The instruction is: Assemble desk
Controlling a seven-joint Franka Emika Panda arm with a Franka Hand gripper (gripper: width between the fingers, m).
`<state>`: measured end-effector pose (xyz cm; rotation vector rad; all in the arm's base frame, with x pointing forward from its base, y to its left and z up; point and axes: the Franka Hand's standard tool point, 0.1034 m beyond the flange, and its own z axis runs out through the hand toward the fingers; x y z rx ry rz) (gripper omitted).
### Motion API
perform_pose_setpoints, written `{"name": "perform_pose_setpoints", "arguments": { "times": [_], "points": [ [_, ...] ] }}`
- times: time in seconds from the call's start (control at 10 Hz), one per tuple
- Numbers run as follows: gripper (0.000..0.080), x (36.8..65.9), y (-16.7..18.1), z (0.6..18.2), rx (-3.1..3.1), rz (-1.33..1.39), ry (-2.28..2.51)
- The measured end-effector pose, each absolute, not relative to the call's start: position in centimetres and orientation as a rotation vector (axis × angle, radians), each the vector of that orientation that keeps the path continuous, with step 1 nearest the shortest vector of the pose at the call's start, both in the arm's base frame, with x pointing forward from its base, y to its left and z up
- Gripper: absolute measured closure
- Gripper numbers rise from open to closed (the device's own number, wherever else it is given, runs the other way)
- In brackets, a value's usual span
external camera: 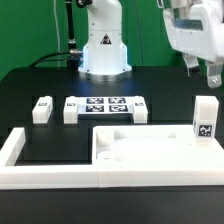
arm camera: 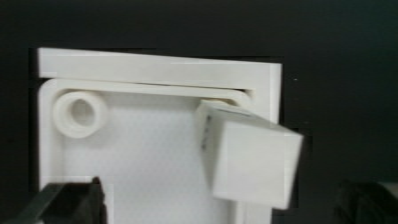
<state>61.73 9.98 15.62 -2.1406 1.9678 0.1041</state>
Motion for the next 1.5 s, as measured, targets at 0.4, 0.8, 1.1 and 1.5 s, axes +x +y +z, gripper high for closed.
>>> {"name": "perform_pose_setpoints", "arguments": {
  "times": [0.4,0.8,1.1,1.5],
  "points": [
    [0.0150,60.0,10.1,14.8,-2.453,0.069,1.605],
    [0.0150,57.9,9.8,12.5,-2.735,0.020,1.092],
    [0.0150,53.3,9.4,8.8,-2.927,0.066,0.707],
    [0.0150,53.4,8.7,8.8,-3.002,0.034,0.193]
  ]
}}
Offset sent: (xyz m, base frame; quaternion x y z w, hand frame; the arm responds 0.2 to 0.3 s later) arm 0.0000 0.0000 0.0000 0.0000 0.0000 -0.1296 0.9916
